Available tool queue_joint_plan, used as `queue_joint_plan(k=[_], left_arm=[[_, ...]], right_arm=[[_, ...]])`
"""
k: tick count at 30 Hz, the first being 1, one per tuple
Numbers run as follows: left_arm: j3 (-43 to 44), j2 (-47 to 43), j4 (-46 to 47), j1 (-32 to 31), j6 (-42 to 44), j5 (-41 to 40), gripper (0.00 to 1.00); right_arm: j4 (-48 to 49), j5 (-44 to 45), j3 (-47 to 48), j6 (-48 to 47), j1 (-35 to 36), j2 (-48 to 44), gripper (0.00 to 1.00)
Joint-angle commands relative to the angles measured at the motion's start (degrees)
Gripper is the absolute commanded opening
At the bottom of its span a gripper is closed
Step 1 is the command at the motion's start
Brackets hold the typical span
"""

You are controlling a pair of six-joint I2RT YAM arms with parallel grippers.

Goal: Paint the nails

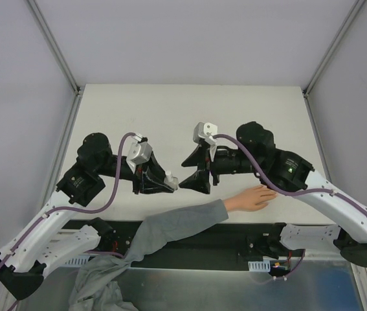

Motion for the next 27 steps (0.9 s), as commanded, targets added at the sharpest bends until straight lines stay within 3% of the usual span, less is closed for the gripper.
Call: queue_joint_plan(k=[1, 15, 21, 25, 27], left_arm=[[2.36, 0.43, 3.45, 0.61, -0.51, 11.93, 0.00], [3.94, 2.62, 5.56, 0.61, -2.36, 15.72, 0.00], [5.08, 4.20, 5.56, 0.61, -2.97, 12.91, 0.00], [5.34, 4.29, 5.56, 0.88, -3.24, 7.12, 0.00], [5.43, 4.56, 5.56, 1.49, -4.03, 4.22, 0.00]], right_arm=[[9.73, -22.90, 0.81, 3.19, -2.50, -0.05, 0.65], [18.97, -33.45, 4.95, 10.75, -3.91, 7.33, 0.50], [20.11, -33.90, 3.46, 11.63, -3.99, 7.43, 0.31], [20.03, -30.65, -0.23, 10.75, -3.91, 4.44, 0.08], [19.85, -27.93, -2.51, 10.40, -4.08, 3.13, 0.02]])
